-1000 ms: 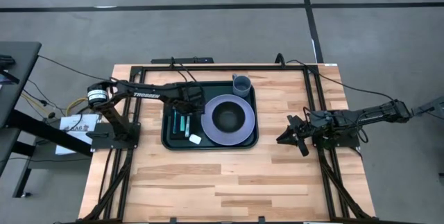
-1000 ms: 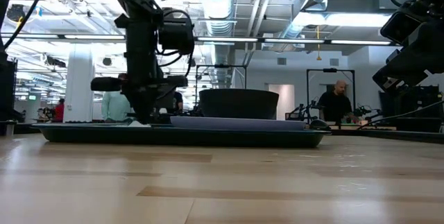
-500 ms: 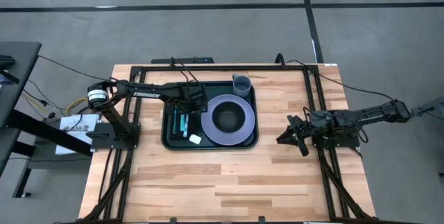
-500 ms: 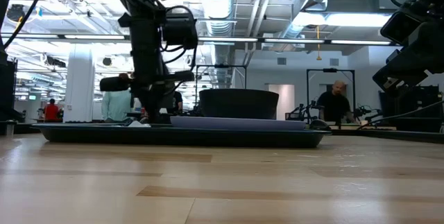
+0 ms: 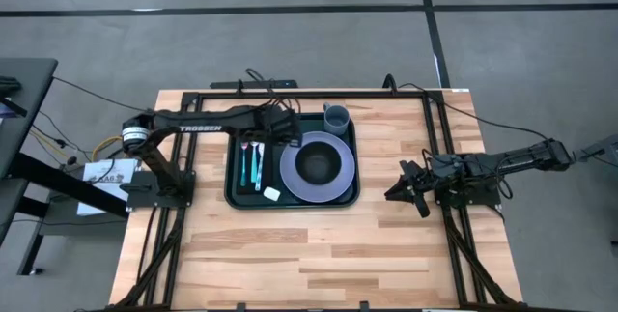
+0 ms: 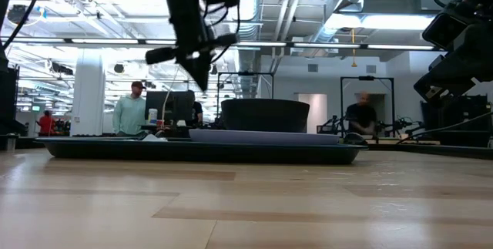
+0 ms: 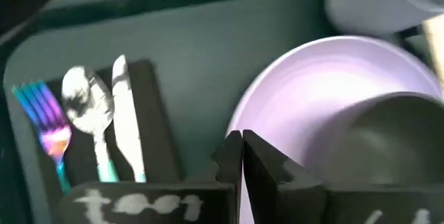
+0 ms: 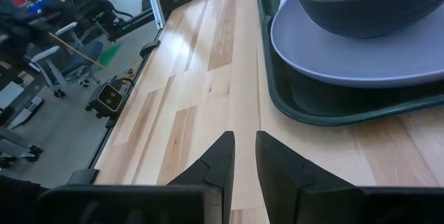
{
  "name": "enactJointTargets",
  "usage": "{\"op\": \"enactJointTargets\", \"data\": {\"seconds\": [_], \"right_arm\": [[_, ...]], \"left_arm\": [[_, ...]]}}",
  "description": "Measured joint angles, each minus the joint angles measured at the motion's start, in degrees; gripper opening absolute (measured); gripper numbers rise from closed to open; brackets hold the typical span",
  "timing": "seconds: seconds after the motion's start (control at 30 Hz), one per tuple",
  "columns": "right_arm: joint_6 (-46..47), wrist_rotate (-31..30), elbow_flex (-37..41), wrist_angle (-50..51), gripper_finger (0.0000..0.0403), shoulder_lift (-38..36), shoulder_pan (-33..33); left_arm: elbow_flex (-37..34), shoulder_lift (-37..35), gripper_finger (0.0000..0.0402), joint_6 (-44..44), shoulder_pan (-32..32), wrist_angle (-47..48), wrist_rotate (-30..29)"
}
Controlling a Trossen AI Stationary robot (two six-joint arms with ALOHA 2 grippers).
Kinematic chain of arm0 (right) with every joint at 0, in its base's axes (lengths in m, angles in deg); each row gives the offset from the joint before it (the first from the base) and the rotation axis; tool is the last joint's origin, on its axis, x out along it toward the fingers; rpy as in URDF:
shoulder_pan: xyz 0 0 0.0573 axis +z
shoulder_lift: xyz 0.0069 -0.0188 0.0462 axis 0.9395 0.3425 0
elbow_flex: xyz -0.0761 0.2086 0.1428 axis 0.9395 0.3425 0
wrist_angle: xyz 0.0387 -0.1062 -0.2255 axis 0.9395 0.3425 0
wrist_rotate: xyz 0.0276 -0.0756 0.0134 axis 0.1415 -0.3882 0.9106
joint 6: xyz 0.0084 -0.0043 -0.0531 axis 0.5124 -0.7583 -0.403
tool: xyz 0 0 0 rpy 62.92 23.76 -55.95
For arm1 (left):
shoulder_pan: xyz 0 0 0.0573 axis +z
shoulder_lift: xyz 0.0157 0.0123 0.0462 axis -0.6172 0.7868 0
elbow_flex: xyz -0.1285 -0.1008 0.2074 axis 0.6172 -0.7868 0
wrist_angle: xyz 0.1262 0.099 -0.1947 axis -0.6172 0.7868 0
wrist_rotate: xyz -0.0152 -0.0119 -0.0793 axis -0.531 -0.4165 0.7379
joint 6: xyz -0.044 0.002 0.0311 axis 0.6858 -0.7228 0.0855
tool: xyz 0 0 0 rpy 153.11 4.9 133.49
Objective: Set up tray
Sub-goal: Return to Home Position
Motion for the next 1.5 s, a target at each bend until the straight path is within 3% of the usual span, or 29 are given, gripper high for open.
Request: {"op": "enactJointTargets", "data": {"seconds": [0.3,0.6,0.87,1.03,1.27,1.5], "right_arm": [[0.0,-0.02,0.0,0.0,0.0053,0.0,0.0],[-0.27,-0.09,0.11,-0.9,0.0053,0.0,0.0],[-5.99,-0.64,0.1,-0.95,0.0053,-0.31,0.0],[-5.68,-1.92,0.28,-5.52,0.0053,-4.8,0.02],[-6.09,-3.45,0.12,-6.2,0.0053,-16.93,0.02],[-5.75,-4.63,0.03,-9.59,0.0053,-16.73,0.06]], "left_arm": [[5.02,-0.01,0.0,-0.87,-4.16,0.01,-1.76],[5.34,-0.03,0.0,-1.75,-8.87,0.39,-2.18],[5.37,-0.03,0.0,1.42,-11.18,0.39,-1.55],[5.37,-0.03,0.0,4.5,-12.78,0.37,-0.58],[5.37,-0.03,0.0,5.86,-14.89,0.38,-0.22],[5.39,-0.05,0.0,5.91,-15.52,0.66,-2.42]]}}
